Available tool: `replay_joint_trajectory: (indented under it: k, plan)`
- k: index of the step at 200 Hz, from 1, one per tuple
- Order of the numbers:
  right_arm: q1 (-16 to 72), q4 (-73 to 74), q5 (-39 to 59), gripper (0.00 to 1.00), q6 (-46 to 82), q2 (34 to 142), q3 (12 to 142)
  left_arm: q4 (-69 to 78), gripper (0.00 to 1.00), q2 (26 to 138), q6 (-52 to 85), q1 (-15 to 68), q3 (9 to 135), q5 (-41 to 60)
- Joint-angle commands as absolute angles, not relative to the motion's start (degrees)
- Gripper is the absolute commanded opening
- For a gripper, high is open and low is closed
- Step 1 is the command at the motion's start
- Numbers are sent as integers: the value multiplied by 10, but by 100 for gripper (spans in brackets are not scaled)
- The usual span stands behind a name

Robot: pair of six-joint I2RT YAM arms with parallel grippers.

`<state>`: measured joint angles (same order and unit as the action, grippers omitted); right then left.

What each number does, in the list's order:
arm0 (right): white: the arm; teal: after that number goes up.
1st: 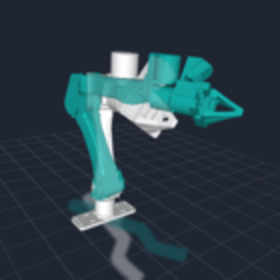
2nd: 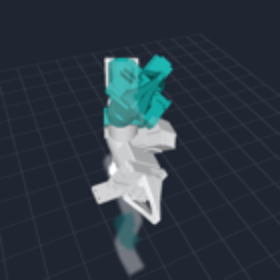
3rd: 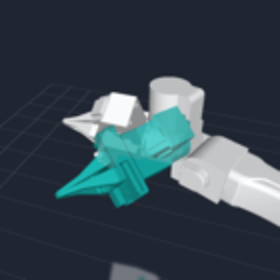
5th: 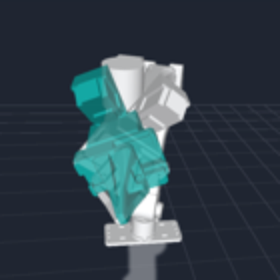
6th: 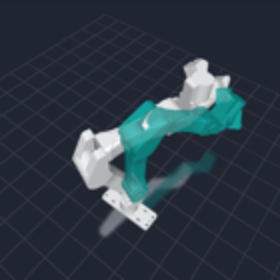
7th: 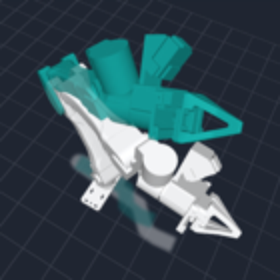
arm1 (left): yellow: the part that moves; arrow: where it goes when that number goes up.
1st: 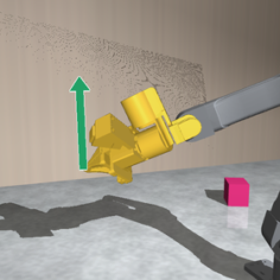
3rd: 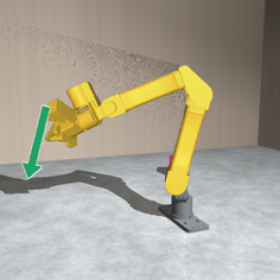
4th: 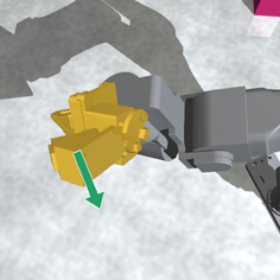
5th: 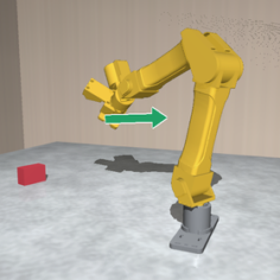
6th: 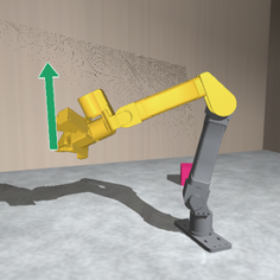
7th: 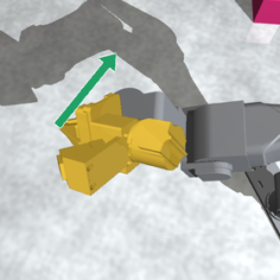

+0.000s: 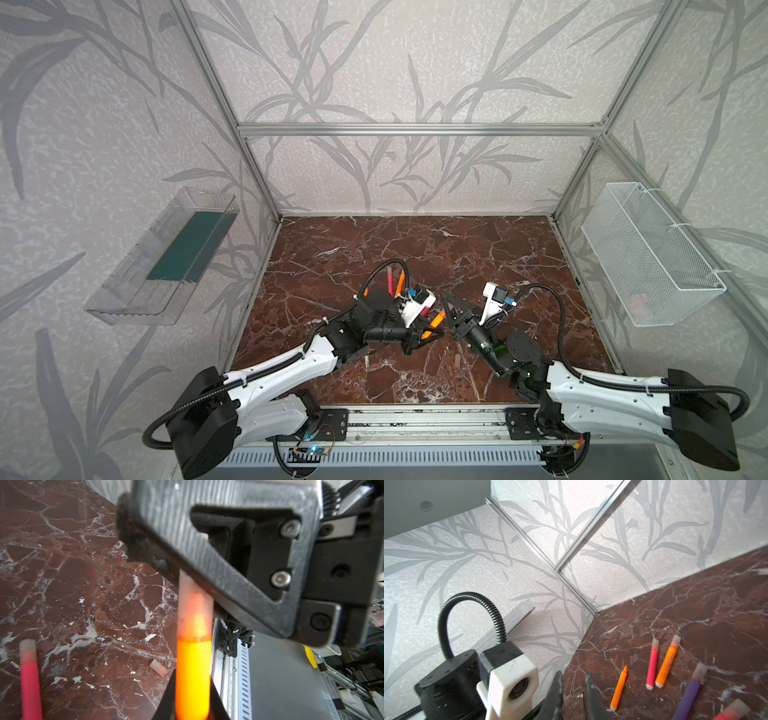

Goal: Insert the pens into the pen caps
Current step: 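Open the right gripper and draw it back while the left lowers the capped marker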

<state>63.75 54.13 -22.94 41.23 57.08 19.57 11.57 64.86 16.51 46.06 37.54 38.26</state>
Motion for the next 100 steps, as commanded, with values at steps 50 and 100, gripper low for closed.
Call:
replay_joint_trajectory:
  k: [50, 100]
  plan:
    - [742, 350, -101, 0, 414, 616, 223, 261, 0, 620, 215, 383, 412, 104]
    - [736, 123, -302, 53, 432, 504, 262, 180, 0, 621, 194, 382, 356, 11]
